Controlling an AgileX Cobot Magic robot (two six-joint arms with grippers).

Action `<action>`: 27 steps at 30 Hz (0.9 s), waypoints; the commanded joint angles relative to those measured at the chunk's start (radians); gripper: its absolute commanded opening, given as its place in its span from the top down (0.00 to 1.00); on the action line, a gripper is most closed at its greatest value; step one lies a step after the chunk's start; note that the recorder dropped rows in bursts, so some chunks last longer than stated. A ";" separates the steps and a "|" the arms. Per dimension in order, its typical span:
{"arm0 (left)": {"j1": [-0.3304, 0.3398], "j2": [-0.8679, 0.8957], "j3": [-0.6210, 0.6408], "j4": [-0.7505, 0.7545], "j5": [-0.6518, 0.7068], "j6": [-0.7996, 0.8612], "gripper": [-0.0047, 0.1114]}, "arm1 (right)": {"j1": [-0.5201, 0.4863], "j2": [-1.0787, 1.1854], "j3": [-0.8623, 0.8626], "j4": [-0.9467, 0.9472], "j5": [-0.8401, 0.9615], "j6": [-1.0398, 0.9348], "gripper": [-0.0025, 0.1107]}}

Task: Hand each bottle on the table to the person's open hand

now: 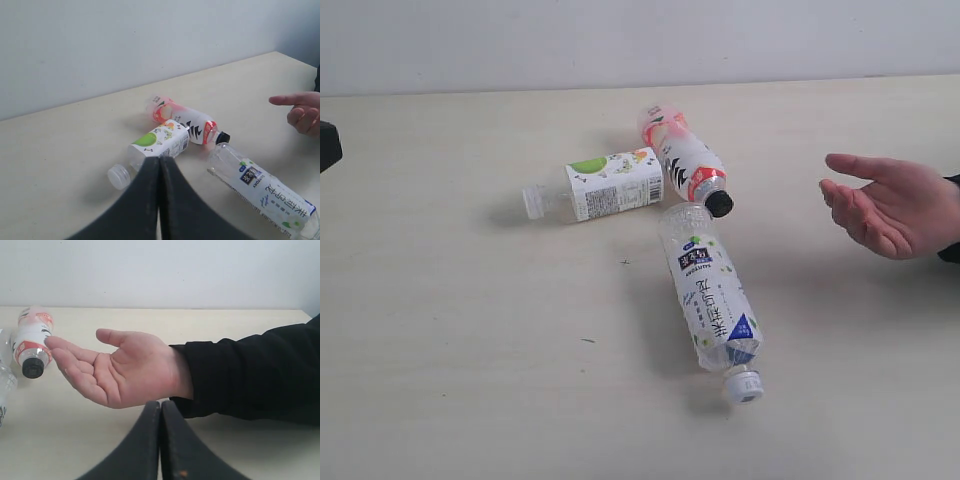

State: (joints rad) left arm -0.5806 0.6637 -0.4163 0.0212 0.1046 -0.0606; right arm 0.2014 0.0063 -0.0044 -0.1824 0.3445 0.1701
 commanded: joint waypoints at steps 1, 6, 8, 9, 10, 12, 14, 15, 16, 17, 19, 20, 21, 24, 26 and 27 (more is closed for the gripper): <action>0.002 -0.005 0.003 0.004 -0.006 0.001 0.95 | -0.005 -0.006 0.004 -0.004 -0.020 -0.001 0.98; 0.002 -0.005 0.003 0.004 -0.006 0.001 0.95 | -0.005 -0.006 0.004 -0.057 -0.156 -0.011 0.98; 0.002 -0.005 0.003 0.004 -0.006 0.001 0.95 | -0.005 -0.006 0.004 -0.047 -0.213 0.001 0.98; 0.002 -0.005 0.003 0.004 -0.006 0.001 0.95 | -0.005 -0.006 0.004 0.035 -0.258 0.059 0.98; 0.002 -0.005 0.003 0.004 -0.006 0.001 0.95 | -0.005 -0.006 0.004 0.085 -0.277 0.085 0.98; 0.002 -0.005 0.003 0.004 -0.006 0.001 0.95 | -0.005 -0.006 0.004 0.151 -0.297 0.101 0.98; 0.002 -0.005 0.003 0.004 -0.006 0.001 0.95 | -0.005 -0.006 0.004 0.151 -0.310 0.101 0.98; 0.002 -0.005 0.003 0.004 -0.006 0.001 0.95 | -0.005 -0.006 0.004 0.151 -0.310 0.101 0.98; 0.002 -0.005 0.003 0.004 -0.006 0.001 0.95 | -0.005 -0.006 0.004 0.151 -0.310 0.101 0.98; 0.002 -0.005 0.003 0.004 -0.006 0.001 0.95 | -0.005 -0.006 0.004 0.151 -0.310 0.103 0.98; 0.002 -0.005 0.003 0.004 -0.006 0.001 0.95 | -0.005 -0.006 0.004 0.151 -0.313 0.124 0.98; 0.002 -0.005 0.003 0.004 -0.006 0.001 0.95 | -0.005 -0.006 0.004 0.151 -0.317 0.157 0.98; 0.002 -0.005 0.003 0.004 -0.006 0.001 0.95 | -0.005 -0.006 0.004 0.151 -0.317 0.173 0.98; 0.002 -0.005 0.003 0.004 -0.006 0.001 0.95 | -0.005 -0.006 0.004 0.188 -0.429 0.270 0.98; 0.002 -0.005 0.003 0.004 -0.006 0.001 0.95 | -0.005 -0.005 -0.007 0.208 -0.447 0.287 0.98; 0.002 -0.005 0.003 0.004 -0.006 0.001 0.95 | -0.005 0.012 -0.027 0.208 -0.440 0.287 0.98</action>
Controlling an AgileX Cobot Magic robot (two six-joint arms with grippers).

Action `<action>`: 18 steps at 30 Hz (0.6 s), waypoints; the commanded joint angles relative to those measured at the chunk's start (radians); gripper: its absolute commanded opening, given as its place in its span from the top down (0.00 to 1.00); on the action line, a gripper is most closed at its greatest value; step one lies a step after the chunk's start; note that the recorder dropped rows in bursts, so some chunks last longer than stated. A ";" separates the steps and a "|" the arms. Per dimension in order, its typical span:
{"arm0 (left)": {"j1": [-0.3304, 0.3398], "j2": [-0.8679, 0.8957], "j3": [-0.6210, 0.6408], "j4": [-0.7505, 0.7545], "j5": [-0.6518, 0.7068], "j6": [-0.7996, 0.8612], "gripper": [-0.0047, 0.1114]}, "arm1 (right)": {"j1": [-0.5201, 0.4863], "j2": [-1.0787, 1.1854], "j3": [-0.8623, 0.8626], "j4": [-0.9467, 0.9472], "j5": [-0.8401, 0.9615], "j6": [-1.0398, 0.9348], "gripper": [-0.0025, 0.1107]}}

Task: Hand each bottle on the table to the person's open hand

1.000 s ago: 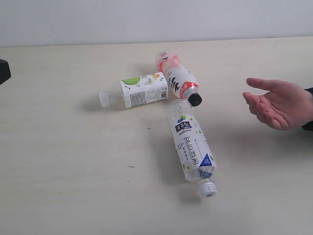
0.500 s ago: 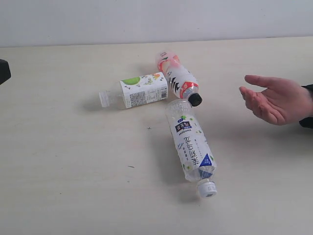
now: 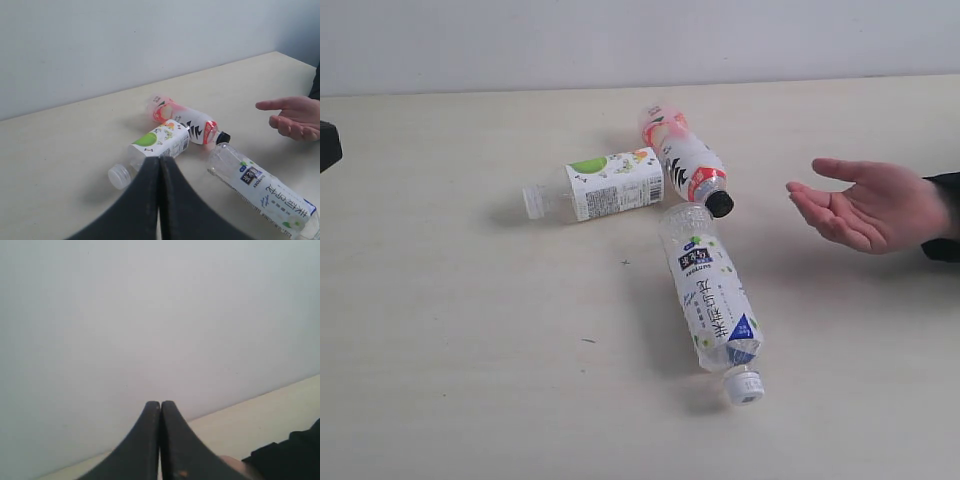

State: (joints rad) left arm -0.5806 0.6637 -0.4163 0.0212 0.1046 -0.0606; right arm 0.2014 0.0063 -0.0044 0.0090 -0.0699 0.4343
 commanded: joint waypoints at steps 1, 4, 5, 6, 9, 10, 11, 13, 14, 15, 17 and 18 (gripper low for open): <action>0.002 -0.005 0.003 0.004 -0.006 0.001 0.95 | -0.005 0.039 -0.050 0.017 -0.015 0.022 0.98; 0.002 -0.005 0.003 0.004 -0.006 0.001 0.95 | -0.005 0.160 -0.130 0.015 0.033 0.011 0.98; 0.002 -0.005 0.003 0.004 -0.006 0.001 0.95 | -0.005 0.212 -0.164 0.015 0.056 0.003 0.98; 0.002 -0.005 0.003 0.004 -0.006 0.001 0.95 | -0.005 0.256 -0.194 0.015 0.079 -0.004 0.98; 0.002 -0.005 0.003 0.004 -0.006 0.001 0.95 | -0.005 0.428 -0.317 0.015 0.194 -0.057 0.98; 0.002 -0.005 0.003 0.004 -0.006 0.001 0.95 | -0.005 0.492 -0.359 0.017 0.238 -0.058 0.98; 0.002 -0.005 0.003 0.004 -0.006 0.001 0.95 | -0.005 0.556 -0.399 0.017 0.281 -0.058 0.98; 0.002 -0.005 0.003 0.004 -0.006 0.001 0.95 | -0.005 0.681 -0.470 0.017 0.354 -0.073 0.98; 0.002 -0.005 0.003 0.004 -0.006 0.001 0.95 | -0.005 0.740 -0.510 0.019 0.399 -0.080 0.98; 0.002 -0.005 0.003 0.004 -0.006 0.001 0.95 | -0.005 0.798 -0.549 0.030 0.452 -0.097 0.98; 0.002 -0.005 0.003 0.004 -0.006 0.001 0.95 | -0.005 0.897 -0.617 0.111 0.554 -0.189 0.98; 0.002 -0.005 0.003 0.004 -0.006 0.001 0.95 | -0.005 0.948 -0.649 0.193 0.605 -0.286 0.98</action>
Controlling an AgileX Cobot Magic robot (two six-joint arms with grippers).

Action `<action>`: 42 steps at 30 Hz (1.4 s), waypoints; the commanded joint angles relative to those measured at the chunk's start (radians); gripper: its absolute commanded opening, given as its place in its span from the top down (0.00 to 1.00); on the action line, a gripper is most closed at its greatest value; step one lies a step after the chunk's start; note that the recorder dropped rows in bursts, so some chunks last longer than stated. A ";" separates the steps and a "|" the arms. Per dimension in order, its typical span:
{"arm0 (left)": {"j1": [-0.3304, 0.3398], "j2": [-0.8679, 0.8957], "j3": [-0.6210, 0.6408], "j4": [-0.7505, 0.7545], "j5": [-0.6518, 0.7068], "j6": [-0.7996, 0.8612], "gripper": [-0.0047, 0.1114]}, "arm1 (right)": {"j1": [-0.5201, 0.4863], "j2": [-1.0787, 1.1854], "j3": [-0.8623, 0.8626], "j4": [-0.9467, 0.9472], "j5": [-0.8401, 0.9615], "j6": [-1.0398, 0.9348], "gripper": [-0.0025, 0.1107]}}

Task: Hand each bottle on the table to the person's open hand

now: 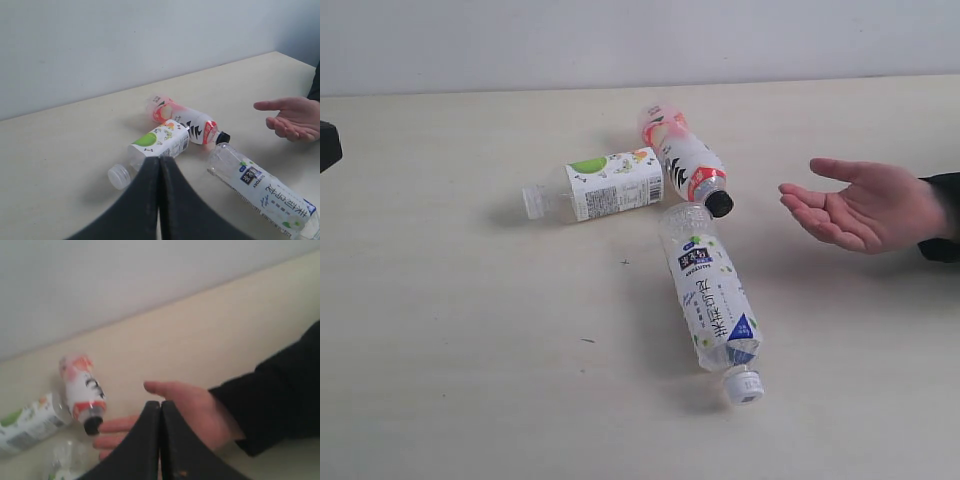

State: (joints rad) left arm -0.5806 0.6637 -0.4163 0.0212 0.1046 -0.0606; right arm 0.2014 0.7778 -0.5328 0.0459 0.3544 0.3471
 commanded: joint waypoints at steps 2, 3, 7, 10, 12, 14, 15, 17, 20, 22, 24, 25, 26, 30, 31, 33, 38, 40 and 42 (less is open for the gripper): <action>0.002 -0.005 0.003 0.004 -0.006 0.001 0.95 | -0.003 0.259 -0.176 0.364 0.288 -0.427 0.98; 0.002 -0.005 0.003 0.004 -0.006 0.001 0.95 | -0.003 0.300 -0.199 0.454 0.345 -0.528 0.98; 0.002 -0.005 0.003 0.004 -0.006 0.001 0.95 | 0.035 0.416 -0.255 0.569 0.487 -0.642 0.98; 0.002 -0.005 0.003 0.004 -0.006 0.001 0.95 | 0.135 0.471 -0.278 0.487 0.519 -0.596 0.98; 0.002 -0.005 0.003 0.004 -0.006 0.001 0.95 | 0.213 0.502 -0.293 0.405 0.524 -0.515 0.98; 0.002 -0.005 0.003 0.004 -0.006 0.001 0.95 | 0.288 0.535 -0.313 0.301 0.536 -0.412 0.98; 0.002 -0.005 0.003 0.004 -0.006 0.001 0.95 | 0.315 0.552 -0.325 0.259 0.545 -0.368 0.98; 0.002 -0.005 0.003 0.004 -0.006 0.001 0.95 | 0.376 0.587 -0.355 0.176 0.570 -0.266 0.98; 0.002 -0.005 0.003 0.004 -0.006 0.001 0.95 | 0.432 0.645 -0.407 0.128 0.611 -0.199 0.98; 0.002 -0.005 0.003 0.004 -0.006 0.001 0.95 | 0.458 0.686 -0.448 0.126 0.640 -0.195 0.98; 0.002 -0.005 0.003 0.004 -0.006 0.001 0.95 | 0.474 0.731 -0.497 0.118 0.670 -0.186 0.98; 0.002 -0.005 0.003 0.004 -0.006 0.001 0.95 | 0.484 0.756 -0.521 0.113 0.672 -0.186 0.98; 0.002 -0.005 0.003 0.004 -0.006 0.001 0.95 | 0.489 0.781 -0.543 0.108 0.670 -0.186 0.98; 0.002 -0.005 0.003 0.004 -0.006 0.001 0.95 | 0.492 0.871 -0.621 0.111 0.668 -0.187 0.98; 0.002 -0.005 0.003 0.004 -0.006 0.001 0.95 | 0.492 0.890 -0.640 0.106 0.671 -0.187 0.98; 0.002 -0.005 0.003 0.004 -0.006 0.001 0.95 | 0.492 0.921 -0.673 0.094 0.676 -0.188 0.94; 0.002 -0.005 0.003 0.004 -0.006 0.001 0.95 | 0.492 0.982 -0.719 0.094 0.702 -0.215 0.75; 0.002 -0.005 0.003 0.004 -0.006 0.001 0.95 | 0.492 1.001 -0.721 0.097 0.710 -0.237 0.59; 0.002 -0.005 0.003 0.004 -0.006 0.001 0.95 | 0.492 1.020 -0.721 0.097 0.705 -0.265 0.40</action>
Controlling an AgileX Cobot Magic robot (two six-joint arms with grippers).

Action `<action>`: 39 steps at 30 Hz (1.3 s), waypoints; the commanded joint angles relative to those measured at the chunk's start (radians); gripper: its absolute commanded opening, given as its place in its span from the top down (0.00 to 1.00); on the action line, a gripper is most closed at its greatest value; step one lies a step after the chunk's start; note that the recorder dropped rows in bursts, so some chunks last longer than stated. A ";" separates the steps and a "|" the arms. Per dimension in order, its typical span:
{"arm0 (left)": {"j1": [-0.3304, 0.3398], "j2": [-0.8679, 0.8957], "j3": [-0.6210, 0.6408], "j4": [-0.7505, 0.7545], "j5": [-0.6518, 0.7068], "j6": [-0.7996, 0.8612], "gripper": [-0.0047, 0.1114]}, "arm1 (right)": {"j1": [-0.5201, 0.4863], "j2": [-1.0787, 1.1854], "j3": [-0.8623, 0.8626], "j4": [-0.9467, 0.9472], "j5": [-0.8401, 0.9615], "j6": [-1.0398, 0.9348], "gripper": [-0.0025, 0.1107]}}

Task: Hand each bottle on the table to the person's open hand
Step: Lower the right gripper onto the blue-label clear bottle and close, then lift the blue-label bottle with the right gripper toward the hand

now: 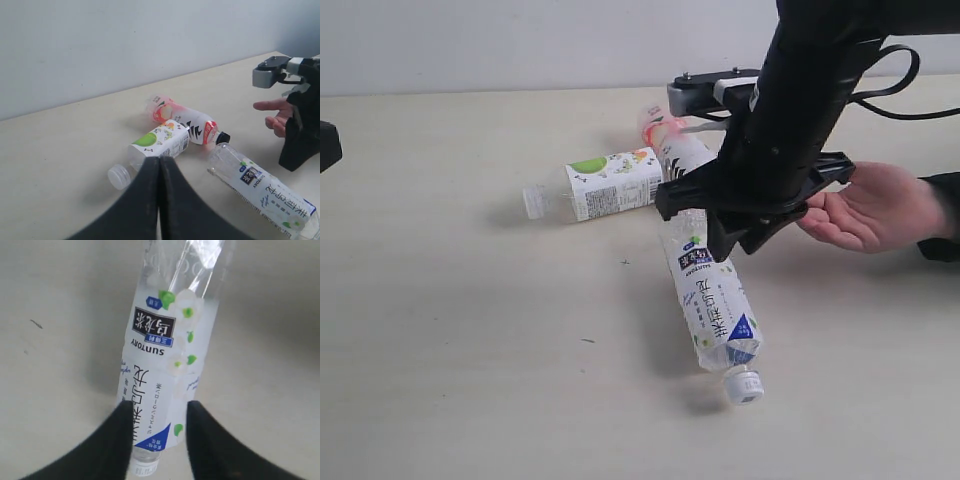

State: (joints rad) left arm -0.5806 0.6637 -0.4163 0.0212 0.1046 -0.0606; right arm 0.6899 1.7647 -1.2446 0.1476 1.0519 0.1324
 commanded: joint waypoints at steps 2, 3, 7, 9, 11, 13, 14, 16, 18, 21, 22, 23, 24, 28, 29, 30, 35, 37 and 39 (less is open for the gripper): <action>0.002 -0.005 0.003 0.004 -0.006 0.001 0.95 | 0.003 0.052 -0.009 -0.003 -0.014 -0.060 0.24; 0.002 -0.005 0.003 0.004 -0.006 0.001 0.95 | 0.003 0.063 -0.009 -0.004 -0.019 -0.060 0.17; 0.002 -0.005 0.003 0.004 -0.006 0.001 0.95 | 0.003 0.087 -0.009 -0.004 -0.063 -0.060 0.12; 0.002 -0.005 0.003 0.004 -0.006 0.001 0.95 | 0.003 0.098 -0.009 -0.001 -0.085 -0.060 0.12; 0.002 -0.005 0.003 0.004 -0.006 0.001 0.95 | 0.003 0.106 -0.009 -0.001 -0.097 -0.060 0.12; 0.002 -0.005 0.003 0.004 -0.006 0.001 0.95 | 0.003 0.110 -0.009 -0.001 -0.111 -0.060 0.12; 0.002 -0.005 0.003 0.004 -0.006 0.001 0.95 | 0.003 0.113 -0.009 -0.001 -0.121 -0.060 0.12; 0.002 -0.005 0.003 0.004 -0.006 0.001 0.95 | 0.003 0.122 -0.009 -0.001 -0.139 -0.060 0.12; 0.002 -0.005 0.003 0.004 -0.006 0.001 0.95 | 0.003 0.135 -0.009 -0.006 -0.158 -0.060 0.12; 0.002 -0.005 0.003 0.004 -0.006 0.001 0.95 | 0.003 0.157 -0.009 -0.008 -0.175 -0.060 0.12; 0.002 -0.005 0.003 0.004 -0.006 0.001 0.95 | 0.003 0.165 -0.009 -0.014 -0.177 -0.060 0.12; 0.002 -0.005 0.003 0.004 -0.006 0.001 0.95 | 0.003 0.169 -0.009 -0.016 -0.179 -0.060 0.12; 0.002 -0.005 0.003 0.004 -0.006 0.001 0.95 | 0.003 0.177 -0.009 -0.018 -0.184 -0.060 0.12; 0.002 -0.005 0.003 0.004 -0.006 0.001 0.95 | 0.003 0.196 -0.009 -0.027 -0.199 -0.060 0.12; 0.002 -0.005 0.003 0.004 -0.006 0.001 0.95 | 0.003 0.201 -0.009 -0.027 -0.201 -0.060 0.12; 0.002 -0.005 0.003 0.004 -0.006 0.001 0.95 | 0.003 0.206 -0.009 -0.027 -0.208 -0.060 0.12; 0.002 -0.005 0.003 0.004 -0.006 0.001 0.95 | 0.003 0.227 -0.009 -0.027 -0.216 -0.060 0.12; 0.002 -0.005 0.003 0.004 -0.006 0.001 0.95 | 0.003 0.229 -0.009 -0.027 -0.220 -0.060 0.12; 0.002 -0.005 0.003 0.004 -0.006 0.001 0.95 | 0.003 0.229 -0.009 -0.027 -0.220 -0.060 0.12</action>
State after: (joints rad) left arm -0.5806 0.6637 -0.4163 0.0212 0.1046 -0.0598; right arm 0.6908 1.9950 -1.2450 0.1290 0.8400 0.0783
